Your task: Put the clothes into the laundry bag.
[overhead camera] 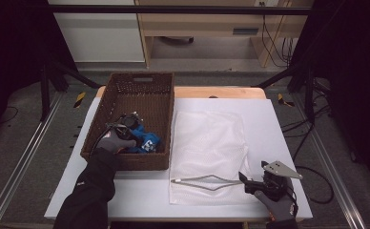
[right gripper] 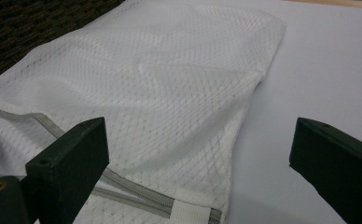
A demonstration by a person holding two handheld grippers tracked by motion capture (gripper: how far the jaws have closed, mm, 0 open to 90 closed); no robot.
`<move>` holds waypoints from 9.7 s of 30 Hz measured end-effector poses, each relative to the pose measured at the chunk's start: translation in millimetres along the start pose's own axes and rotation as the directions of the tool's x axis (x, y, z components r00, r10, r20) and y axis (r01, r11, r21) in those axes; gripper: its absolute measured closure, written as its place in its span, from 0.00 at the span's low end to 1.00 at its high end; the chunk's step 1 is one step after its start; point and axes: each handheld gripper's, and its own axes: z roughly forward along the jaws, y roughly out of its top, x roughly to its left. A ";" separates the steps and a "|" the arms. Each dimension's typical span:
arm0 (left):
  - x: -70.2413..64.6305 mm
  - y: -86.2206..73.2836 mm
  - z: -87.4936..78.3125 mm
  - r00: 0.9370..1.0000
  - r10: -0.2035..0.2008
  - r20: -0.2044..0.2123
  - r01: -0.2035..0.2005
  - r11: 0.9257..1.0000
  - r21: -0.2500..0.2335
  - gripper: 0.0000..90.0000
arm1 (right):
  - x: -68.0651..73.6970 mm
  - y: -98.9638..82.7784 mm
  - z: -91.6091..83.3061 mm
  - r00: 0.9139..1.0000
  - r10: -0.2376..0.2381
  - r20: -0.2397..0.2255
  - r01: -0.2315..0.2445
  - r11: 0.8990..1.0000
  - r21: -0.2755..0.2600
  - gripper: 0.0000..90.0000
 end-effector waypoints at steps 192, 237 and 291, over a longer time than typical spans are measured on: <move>-225.5 -3.6 -32.4 0.975 0.218 0.033 -0.145 0.746 -0.650 0.24 | 20.6 35.6 10.2 0.999 -0.044 -0.016 0.043 0.998 -0.054 0.05; -223.9 -90.3 18.3 0.972 0.227 0.066 -0.161 0.842 -0.515 1.00 | 28.7 38.0 63.8 0.995 -0.096 -0.006 0.096 0.990 0.099 0.75; -230.8 -86.0 18.8 0.970 0.226 0.086 -0.152 0.846 -0.511 1.00 | 61.3 17.0 32.8 0.971 -0.149 -0.188 0.161 0.986 0.050 0.45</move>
